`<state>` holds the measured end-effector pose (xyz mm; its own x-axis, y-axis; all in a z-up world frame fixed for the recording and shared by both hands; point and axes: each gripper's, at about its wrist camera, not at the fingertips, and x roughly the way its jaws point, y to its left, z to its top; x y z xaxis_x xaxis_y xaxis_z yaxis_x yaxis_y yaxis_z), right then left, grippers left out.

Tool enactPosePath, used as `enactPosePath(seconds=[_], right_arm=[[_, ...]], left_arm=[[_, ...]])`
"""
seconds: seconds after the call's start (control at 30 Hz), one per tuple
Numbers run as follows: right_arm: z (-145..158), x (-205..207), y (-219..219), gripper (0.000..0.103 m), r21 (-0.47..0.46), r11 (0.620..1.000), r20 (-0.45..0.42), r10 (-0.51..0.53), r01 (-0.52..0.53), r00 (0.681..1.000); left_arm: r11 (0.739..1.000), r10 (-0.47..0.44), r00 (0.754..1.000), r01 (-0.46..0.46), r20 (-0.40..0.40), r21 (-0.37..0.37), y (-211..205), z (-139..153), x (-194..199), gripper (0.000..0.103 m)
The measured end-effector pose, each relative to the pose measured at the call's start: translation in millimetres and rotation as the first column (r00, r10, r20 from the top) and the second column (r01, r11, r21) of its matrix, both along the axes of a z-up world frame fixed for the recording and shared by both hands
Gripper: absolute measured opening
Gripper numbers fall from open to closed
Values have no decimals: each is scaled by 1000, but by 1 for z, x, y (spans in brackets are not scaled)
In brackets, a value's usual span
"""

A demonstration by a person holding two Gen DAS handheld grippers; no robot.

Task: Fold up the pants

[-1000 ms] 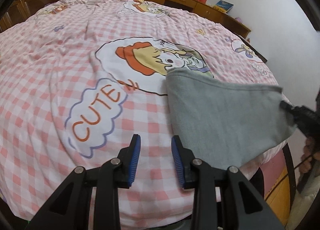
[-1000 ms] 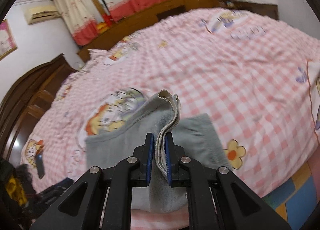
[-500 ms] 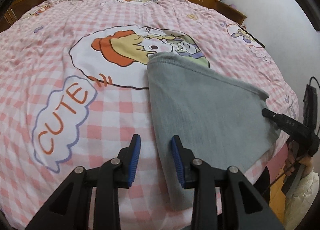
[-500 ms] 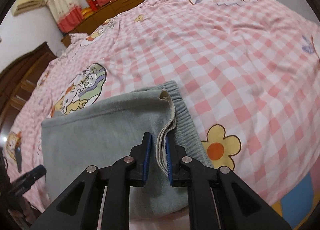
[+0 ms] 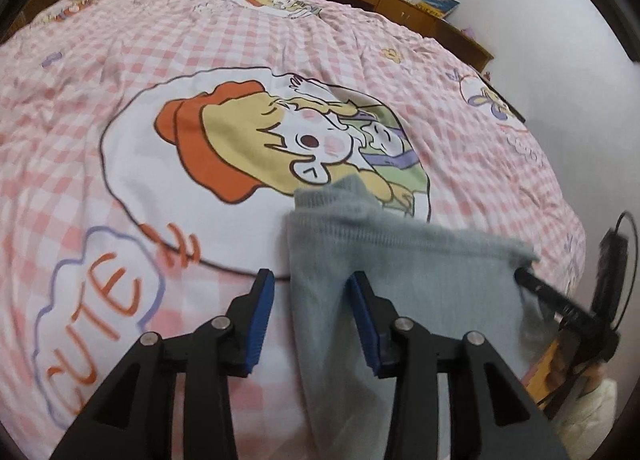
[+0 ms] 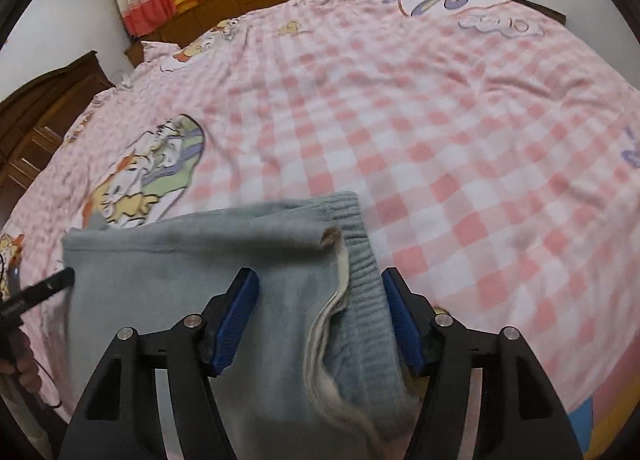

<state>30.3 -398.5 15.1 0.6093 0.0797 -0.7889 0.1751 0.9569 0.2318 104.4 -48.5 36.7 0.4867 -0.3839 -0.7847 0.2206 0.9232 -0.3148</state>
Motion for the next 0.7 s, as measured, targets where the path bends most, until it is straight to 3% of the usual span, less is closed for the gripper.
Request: enactPosePath(seconds=[0.23, 0.33, 0.5, 0.57, 0.7], right_arm=[[-14, 9, -8, 64, 50, 999, 28, 20, -21, 999], [-13, 5, -3, 51, 24, 999, 52, 23, -25, 998], [-1, -4, -1, 27, 29, 1000, 100, -5, 2, 995], [6, -9, 1, 21, 34, 999, 120, -14, 10, 993], [22, -20, 5, 19, 51, 998, 168, -31, 23, 985]], left_arm=[[999, 33, 999, -33, 12, -29, -7, -8, 13, 48], [999, 48, 998, -47, 38, -22, -11, -9, 9, 47], [1000, 14, 995, -15, 102, 2, -21, 0, -1, 15], [1000, 10, 991, -11, 136, 5, -21, 8, -8, 13], [1000, -5, 980, 7, 201, -11, -17, 31, -29, 11]])
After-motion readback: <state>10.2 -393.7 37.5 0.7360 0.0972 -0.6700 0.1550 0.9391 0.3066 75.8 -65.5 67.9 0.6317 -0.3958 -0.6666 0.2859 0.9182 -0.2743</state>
